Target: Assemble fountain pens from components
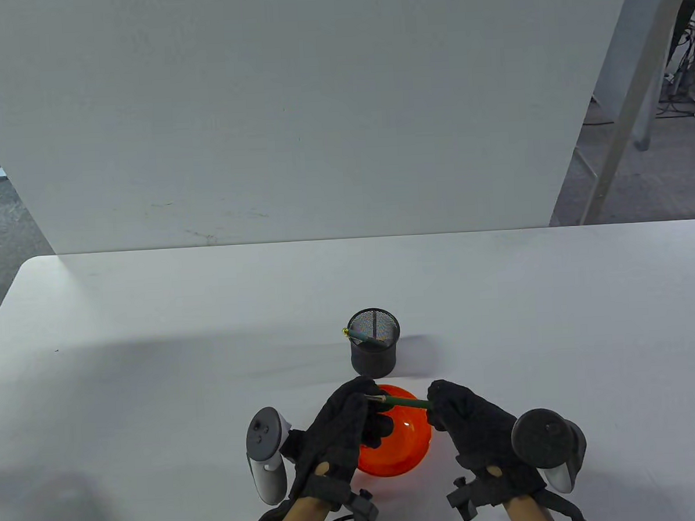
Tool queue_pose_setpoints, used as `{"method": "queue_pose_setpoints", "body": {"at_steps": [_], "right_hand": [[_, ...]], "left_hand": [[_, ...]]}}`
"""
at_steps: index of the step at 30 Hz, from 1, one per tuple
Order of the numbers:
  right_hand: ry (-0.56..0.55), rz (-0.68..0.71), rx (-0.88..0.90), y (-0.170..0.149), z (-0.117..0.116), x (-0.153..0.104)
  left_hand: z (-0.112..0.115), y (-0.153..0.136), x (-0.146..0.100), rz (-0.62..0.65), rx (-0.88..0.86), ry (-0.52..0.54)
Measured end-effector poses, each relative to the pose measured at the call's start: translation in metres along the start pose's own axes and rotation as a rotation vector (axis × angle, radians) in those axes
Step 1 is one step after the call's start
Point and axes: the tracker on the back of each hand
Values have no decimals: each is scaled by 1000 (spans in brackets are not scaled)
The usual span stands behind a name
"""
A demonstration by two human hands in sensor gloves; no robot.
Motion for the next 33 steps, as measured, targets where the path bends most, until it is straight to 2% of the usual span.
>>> {"method": "queue_pose_setpoints", "body": {"at_steps": [8,13,16,24,33], "right_hand": [[-20,-39,22,-5,2,0],[50,-23,87,-6,-1,1],[39,16,55,-2,-1,1],[12,53,-44,5,1,1],[-4,0,-22,2,-2,0]], "left_hand": [[3,2,-1,10,13,-12],[-3,2,0,3,-10,27],[-7,0,-1,-11,-29,55],[-4,1,-1,-17,-45,39],[1,4,-2,0,-13,8]]}}
Point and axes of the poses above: the tracker on the back of each hand, its own y axis roughly to the thumb side, its own x axis roughly from the wrist to the fingertips, z = x × y, and after that the axes turned 7 degrees about y, right-handed
